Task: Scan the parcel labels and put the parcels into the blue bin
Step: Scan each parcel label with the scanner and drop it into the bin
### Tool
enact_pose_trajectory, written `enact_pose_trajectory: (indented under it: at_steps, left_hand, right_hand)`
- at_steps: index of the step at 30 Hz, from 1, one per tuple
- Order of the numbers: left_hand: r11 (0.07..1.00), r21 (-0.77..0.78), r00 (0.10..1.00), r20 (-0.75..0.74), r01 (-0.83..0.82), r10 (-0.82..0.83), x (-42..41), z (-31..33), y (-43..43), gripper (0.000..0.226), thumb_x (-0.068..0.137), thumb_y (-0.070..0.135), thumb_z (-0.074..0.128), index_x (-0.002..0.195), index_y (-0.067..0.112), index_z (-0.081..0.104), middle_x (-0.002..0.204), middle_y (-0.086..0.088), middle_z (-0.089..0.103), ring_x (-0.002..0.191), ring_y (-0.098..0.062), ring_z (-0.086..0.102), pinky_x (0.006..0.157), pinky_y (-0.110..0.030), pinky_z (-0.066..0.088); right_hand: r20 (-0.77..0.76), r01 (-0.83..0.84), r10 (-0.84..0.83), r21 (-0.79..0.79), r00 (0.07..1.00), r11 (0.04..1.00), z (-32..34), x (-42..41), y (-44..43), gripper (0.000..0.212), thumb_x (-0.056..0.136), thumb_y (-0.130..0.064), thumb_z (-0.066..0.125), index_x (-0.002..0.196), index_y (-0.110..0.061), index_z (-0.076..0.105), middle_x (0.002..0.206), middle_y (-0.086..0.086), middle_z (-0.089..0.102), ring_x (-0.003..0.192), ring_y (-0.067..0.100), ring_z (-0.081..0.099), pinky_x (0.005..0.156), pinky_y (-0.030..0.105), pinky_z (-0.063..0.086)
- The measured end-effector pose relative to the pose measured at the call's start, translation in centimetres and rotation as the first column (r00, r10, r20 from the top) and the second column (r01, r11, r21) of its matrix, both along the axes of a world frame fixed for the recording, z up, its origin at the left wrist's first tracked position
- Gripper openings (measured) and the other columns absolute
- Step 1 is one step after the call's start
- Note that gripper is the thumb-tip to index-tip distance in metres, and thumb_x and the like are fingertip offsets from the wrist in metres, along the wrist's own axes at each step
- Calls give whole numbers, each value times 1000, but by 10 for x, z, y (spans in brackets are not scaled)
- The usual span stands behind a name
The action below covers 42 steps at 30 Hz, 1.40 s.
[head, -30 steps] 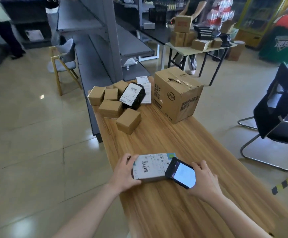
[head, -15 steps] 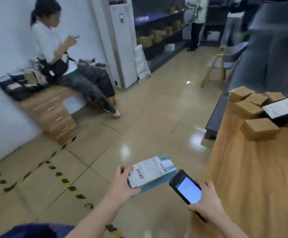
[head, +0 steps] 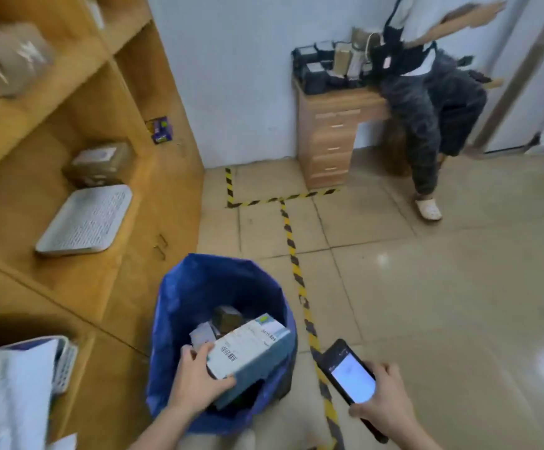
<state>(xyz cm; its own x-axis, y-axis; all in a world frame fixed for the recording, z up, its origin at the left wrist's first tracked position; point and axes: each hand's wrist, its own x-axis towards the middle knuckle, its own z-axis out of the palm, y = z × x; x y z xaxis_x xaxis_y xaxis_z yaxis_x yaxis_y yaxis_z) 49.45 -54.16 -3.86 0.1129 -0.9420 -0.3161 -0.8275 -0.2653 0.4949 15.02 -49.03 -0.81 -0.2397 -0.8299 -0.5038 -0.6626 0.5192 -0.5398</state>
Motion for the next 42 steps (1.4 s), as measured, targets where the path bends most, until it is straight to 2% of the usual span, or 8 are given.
enact_pose_trajectory:
  at_steps: [8, 13, 17, 20, 23, 29, 35, 42]
  left_hand:
    - [973, 195, 987, 126, -125, 101, 126, -62, -12, 88, 58, 62, 72, 133, 28, 40, 106, 2, 25, 111, -18, 43, 99, -27, 40]
    - [961, 263, 991, 122, -84, 54, 148, -108, -49, 84, 60, 52, 77, 132, 24, 44, 108, 0, 25, 109, -24, 42, 95, -31, 42]
    - [957, 256, 990, 84, -133, 115, 151, -154, -77, 86, 59, 53, 79, 131, 24, 42, 108, 2, 25, 107, -25, 44, 90, -34, 44]
    - [950, 262, 985, 62, -172, 161, 147, -199, -95, 84, 62, 53, 79, 131, 23, 41, 109, 2, 24, 109, -26, 43, 87, -32, 44]
    - [950, 251, 983, 34, -183, 180, 138, -253, -111, 83, 63, 48, 81, 131, 21, 42, 111, 1, 25, 109, -26, 43, 88, -32, 46]
    - [974, 196, 994, 22, -111, 109, 108, -354, -139, 79, 65, 37, 83, 131, 15, 45, 125, -10, 31, 112, -31, 43, 92, -39, 48]
    - [987, 161, 999, 37, -22, 16, 83, -420, -170, 85, 66, 42, 82, 136, 20, 39, 131, -12, 28, 121, -32, 36, 83, -44, 50]
    - [935, 279, 976, -82, 216, -201, 62, -449, -194, 96, 70, 35, 82, 146, 27, 24, 141, -10, 17, 133, -31, 26, 106, -40, 38]
  right_hand:
    - [165, -46, 17, 176, 986, 983, -39, 143, -47, 97, 37, -36, 77, 127, -22, 46, 107, -6, 38, 100, 13, 48, 80, 23, 42]
    - [183, -2, -39, 220, 982, 975, -73, 211, -67, 73, 50, -25, 80, 117, -22, 50, 97, -11, 39, 109, 19, 49, 84, 29, 47]
    - [216, 136, -209, 312, 954, 940, -118, 248, -98, 63, 48, -20, 83, 107, -14, 60, 104, 6, 56, 90, 19, 53, 71, 30, 49]
    - [268, 271, -388, 386, 882, 882, -165, 272, -129, 77, 51, -19, 86, 122, -13, 58, 118, 11, 57, 102, 28, 60, 80, 40, 56]
    - [269, 372, -493, 396, 827, 840, -226, 290, -156, 88, 53, -20, 88, 133, -12, 51, 124, 9, 52, 102, 26, 60, 71, 34, 54]
    - [141, 492, -592, 424, 793, 760, -336, 292, -186, 89, 58, -23, 87, 137, -12, 47, 125, 7, 39, 97, 25, 55, 81, 40, 55]
    - [119, 501, -601, 439, 790, 746, -400, 277, -198, 89, 58, -23, 86, 137, -13, 46, 124, 3, 40, 94, 22, 55, 71, 34, 52]
    - [93, 504, -608, 469, 788, 725, -420, 272, -202, 90, 59, -21, 86, 138, -14, 43, 116, 0, 32, 87, 17, 49, 69, 31, 47]
